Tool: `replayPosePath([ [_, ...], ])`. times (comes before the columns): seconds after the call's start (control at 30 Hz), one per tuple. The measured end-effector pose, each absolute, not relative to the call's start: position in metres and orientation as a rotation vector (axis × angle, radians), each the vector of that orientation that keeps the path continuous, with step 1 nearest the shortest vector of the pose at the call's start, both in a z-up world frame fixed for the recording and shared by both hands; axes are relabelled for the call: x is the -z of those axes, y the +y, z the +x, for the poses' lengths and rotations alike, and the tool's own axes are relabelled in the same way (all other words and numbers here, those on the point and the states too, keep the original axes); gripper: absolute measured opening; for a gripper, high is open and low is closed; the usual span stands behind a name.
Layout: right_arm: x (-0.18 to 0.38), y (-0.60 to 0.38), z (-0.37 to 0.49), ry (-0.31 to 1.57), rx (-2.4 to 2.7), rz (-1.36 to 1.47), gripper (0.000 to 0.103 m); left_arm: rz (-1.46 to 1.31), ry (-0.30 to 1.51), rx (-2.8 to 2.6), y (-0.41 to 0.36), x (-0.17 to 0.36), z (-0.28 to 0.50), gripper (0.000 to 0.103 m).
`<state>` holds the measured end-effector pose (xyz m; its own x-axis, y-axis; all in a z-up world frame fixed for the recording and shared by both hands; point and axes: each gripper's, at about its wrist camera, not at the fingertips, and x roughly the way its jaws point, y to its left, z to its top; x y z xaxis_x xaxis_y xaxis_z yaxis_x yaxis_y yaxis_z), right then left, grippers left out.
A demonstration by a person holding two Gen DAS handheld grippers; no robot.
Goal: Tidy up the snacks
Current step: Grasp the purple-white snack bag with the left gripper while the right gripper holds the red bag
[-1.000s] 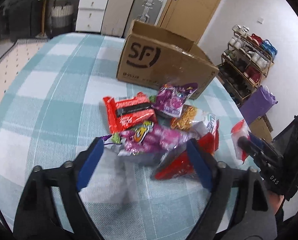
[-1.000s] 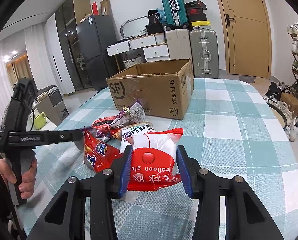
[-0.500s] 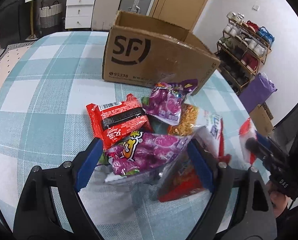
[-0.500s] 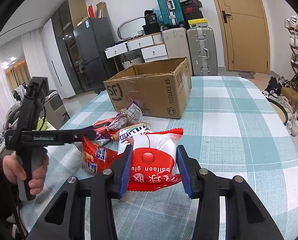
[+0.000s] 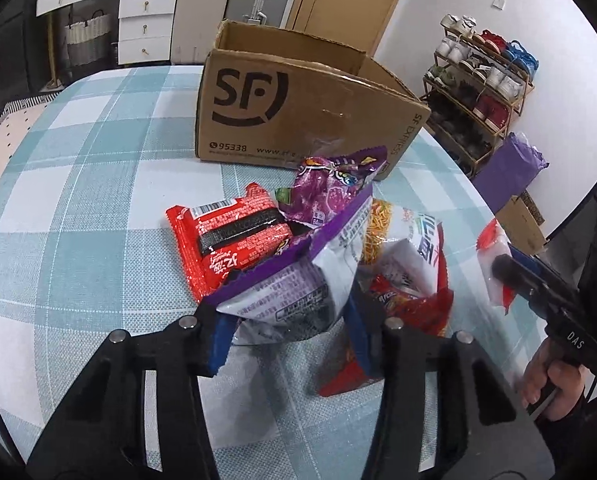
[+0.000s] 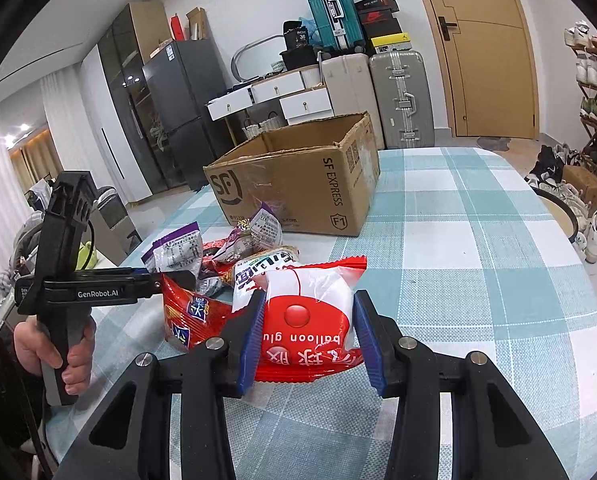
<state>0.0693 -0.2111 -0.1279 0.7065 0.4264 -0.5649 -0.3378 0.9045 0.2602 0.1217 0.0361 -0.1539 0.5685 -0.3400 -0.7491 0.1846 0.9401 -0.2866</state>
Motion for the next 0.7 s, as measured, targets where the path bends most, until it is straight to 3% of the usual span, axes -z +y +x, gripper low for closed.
replayPosePath([
  [0.7, 0.125, -0.212, 0.066, 0.651, -0.435, 0.15, 0.044, -0.186, 0.792, 0.251, 0.059, 0.099, 0.063, 0.044],
])
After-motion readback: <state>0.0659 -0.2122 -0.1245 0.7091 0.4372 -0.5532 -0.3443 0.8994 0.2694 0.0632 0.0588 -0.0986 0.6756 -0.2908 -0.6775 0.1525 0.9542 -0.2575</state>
